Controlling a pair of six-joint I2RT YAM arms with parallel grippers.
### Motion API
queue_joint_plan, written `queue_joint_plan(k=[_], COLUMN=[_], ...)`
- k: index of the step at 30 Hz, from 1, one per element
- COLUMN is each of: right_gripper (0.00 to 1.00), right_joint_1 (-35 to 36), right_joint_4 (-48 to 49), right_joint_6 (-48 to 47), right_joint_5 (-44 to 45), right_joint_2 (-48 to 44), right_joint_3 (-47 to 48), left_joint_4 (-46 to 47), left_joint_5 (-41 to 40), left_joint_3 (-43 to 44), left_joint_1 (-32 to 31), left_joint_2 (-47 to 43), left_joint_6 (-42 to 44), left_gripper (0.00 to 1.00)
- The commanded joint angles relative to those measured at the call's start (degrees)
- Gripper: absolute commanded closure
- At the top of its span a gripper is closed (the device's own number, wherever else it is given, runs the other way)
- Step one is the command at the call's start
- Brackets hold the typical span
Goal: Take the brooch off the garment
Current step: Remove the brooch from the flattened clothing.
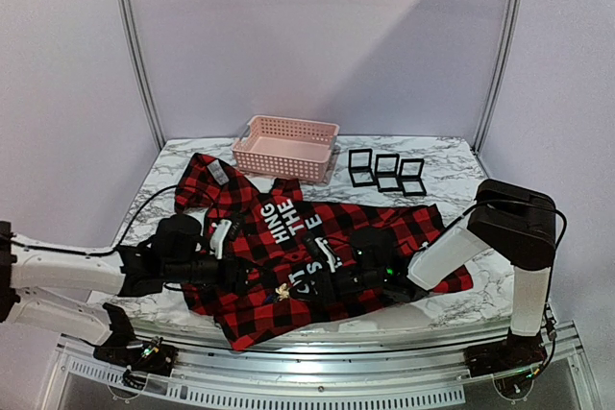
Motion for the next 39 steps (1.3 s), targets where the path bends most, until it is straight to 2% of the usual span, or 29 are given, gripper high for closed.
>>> queue_joint_plan(k=[1,4,7,9,12,15,19,23,27,31,33,36,39], right_gripper=[1.00,1.00,1.00,1.00,1.00,1.00,1.00,1.00,1.00,1.00,1.00,1.00,1.00], right_joint_1=[0.2,0.2,0.3,0.2,0.3,0.3,0.3,0.4,0.4,0.4,0.4,0.4,0.4], right_joint_4=[0.2,0.0,0.1,0.1,0.0,-0.1,-0.2,-0.2,-0.2,-0.3,-0.4,-0.4,-0.3], right_joint_6=[-0.7,-0.9,-0.8,-0.8,-0.8,-0.8,-0.8,-0.7,-0.7,-0.6,-0.7,-0.7,-0.6], right_joint_5=[1.5,2.0,2.2,2.2,2.2,2.2,2.4,2.7,2.7,2.8,2.8,2.7,2.7], right_joint_2=[-1.4,-1.4,-1.4,-1.4,-1.4,-1.3,-1.3,-1.3,-1.3,-1.2,-1.2,-1.1,-1.0], right_joint_3=[-0.8,-0.9,-0.9,-0.9,-0.8,-0.6,-0.6,-0.7,-0.6,-0.5,-0.4,-0.4,-0.4], left_joint_4=[-20.1,-31.5,-40.6,-45.1,-51.0,-55.5,-56.8,-53.7,-49.7,-48.1,-50.7,-60.8,-66.3], left_joint_5=[-18.4,-22.7,-20.5,-16.6,-12.0,-9.0,-2.7,3.3,5.7,6.5,5.4,-1.1,-4.1], left_joint_3=[1.1,0.9,0.0,-0.8,-0.3,1.8,1.7,0.2,-0.8,-1.1,0.0,5.2,9.0], left_joint_1=[0.2,1.1,2.6,3.7,4.0,4.0,4.0,3.8,3.4,2.8,2.6,2.5,2.5], left_joint_2=[-11.8,-19.7,-25.3,-27.1,-28.4,-28.8,-28.6,-29.2,-30.1,-30.7,-30.6,-30.0,-28.5], left_joint_6=[-6.0,-13.4,-20.7,-24.3,-26.0,-26.2,-27.4,-29.6,-31.6,-33.4,-32.3,-27.6,-24.6], left_gripper=[0.21,0.15,0.11,0.12,0.20,0.21,0.21,0.22,0.14,0.13,0.13,0.13,0.13])
